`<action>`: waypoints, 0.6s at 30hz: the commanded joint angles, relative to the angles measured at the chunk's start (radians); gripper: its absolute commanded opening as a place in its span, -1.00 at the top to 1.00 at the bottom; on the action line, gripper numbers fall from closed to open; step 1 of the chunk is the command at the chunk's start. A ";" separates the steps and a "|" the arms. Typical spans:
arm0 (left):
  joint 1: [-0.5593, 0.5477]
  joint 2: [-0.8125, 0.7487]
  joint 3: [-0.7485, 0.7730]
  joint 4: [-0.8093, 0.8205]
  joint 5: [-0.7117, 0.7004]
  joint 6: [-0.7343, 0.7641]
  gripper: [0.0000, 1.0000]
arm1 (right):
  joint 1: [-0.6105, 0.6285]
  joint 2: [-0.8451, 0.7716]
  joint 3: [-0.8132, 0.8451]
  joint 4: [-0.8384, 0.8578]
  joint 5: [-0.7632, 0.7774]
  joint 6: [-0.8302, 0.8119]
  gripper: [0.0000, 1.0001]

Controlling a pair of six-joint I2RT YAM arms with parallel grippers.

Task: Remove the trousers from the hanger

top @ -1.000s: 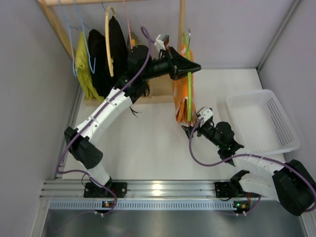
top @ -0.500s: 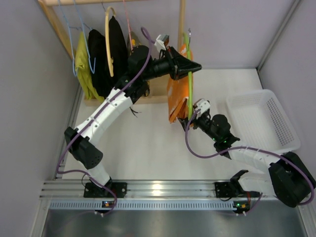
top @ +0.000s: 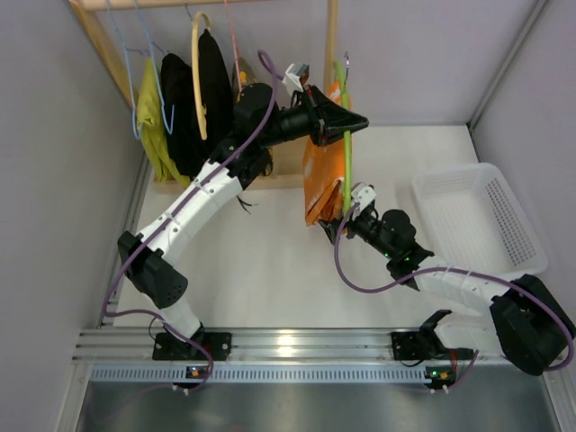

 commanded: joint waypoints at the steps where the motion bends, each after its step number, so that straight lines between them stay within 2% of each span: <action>1: -0.001 -0.036 0.084 0.189 -0.039 -0.010 1.00 | 0.030 -0.008 0.010 0.038 0.008 -0.015 -0.99; 11: -0.003 -0.036 0.077 0.189 -0.032 -0.010 1.00 | 0.030 0.013 0.054 0.023 0.136 0.021 -0.99; 13: -0.003 -0.043 0.068 0.189 -0.032 -0.007 1.00 | 0.030 0.012 0.059 0.026 0.167 0.014 -0.93; 15: -0.001 -0.049 0.058 0.189 -0.030 -0.006 1.00 | 0.022 -0.005 0.060 0.031 0.201 0.012 -0.79; 18: 0.000 -0.069 0.018 0.202 -0.022 -0.013 1.00 | 0.021 -0.033 0.066 0.035 0.212 0.008 -0.75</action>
